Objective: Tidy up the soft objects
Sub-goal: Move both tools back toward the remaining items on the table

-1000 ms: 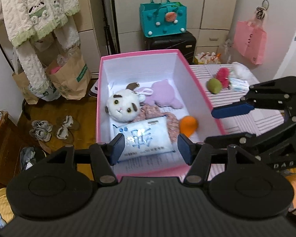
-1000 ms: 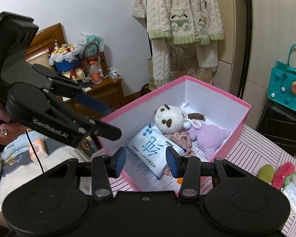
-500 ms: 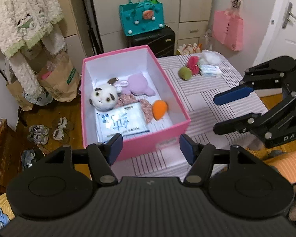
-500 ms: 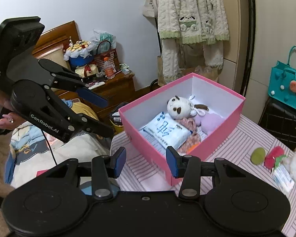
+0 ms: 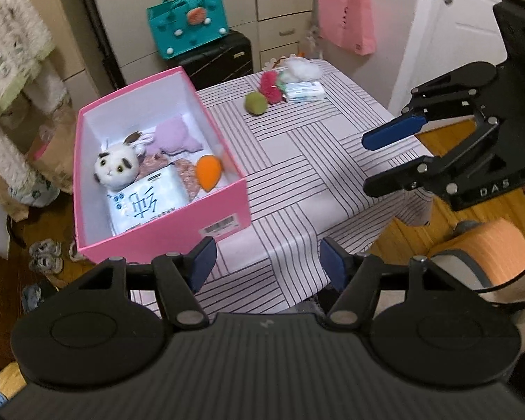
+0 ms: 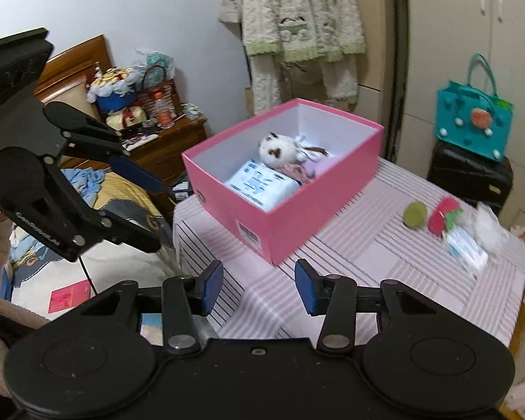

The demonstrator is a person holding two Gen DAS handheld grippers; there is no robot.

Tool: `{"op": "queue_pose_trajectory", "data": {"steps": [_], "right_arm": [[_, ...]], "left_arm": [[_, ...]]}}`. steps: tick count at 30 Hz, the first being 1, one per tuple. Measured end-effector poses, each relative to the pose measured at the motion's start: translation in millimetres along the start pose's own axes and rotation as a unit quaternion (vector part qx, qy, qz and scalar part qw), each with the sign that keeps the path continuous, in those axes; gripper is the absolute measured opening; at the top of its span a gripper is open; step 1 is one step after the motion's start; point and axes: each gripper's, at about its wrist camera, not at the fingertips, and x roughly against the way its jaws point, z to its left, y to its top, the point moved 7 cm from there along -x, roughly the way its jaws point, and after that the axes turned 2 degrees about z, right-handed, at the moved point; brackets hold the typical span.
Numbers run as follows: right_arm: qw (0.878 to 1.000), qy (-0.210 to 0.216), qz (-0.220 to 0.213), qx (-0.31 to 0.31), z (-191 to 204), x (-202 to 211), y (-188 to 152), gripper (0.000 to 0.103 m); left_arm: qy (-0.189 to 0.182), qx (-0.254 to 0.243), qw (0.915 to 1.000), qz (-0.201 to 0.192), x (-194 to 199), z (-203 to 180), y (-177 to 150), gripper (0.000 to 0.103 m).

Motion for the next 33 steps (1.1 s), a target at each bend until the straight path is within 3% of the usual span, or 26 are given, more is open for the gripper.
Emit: {"op": "queue_pose_trajectory", "data": {"steps": [4,11,17,24,30,33], "right_arm": [[1.000,-0.011,0.003,-0.020,-13,7,-18,0.050],[0.998,-0.032,-0.005,-0.045,-40,15,-41,0.053],[0.998,-0.037,-0.004,-0.060,-65,10,-56,0.053],[0.997,-0.046,-0.005,-0.058,-95,1,-69,0.053],[0.996,-0.058,-0.065,-0.032,-117,3,-64,0.053],[0.994,-0.065,-0.082,-0.029,-129,0,-61,0.053]], "left_arm": [[-0.014,-0.027,0.9994,-0.016,-2,-21,6,0.068],[-0.043,-0.065,0.9969,0.010,-35,-55,14,0.068],[-0.061,-0.065,0.9960,-0.005,-60,-68,29,0.068],[-0.069,-0.058,0.9959,0.004,-88,-73,40,0.067],[-0.021,-0.080,0.9942,-0.069,-100,-79,59,0.067],[-0.016,-0.071,0.9930,-0.093,-107,-78,69,0.067]]}}
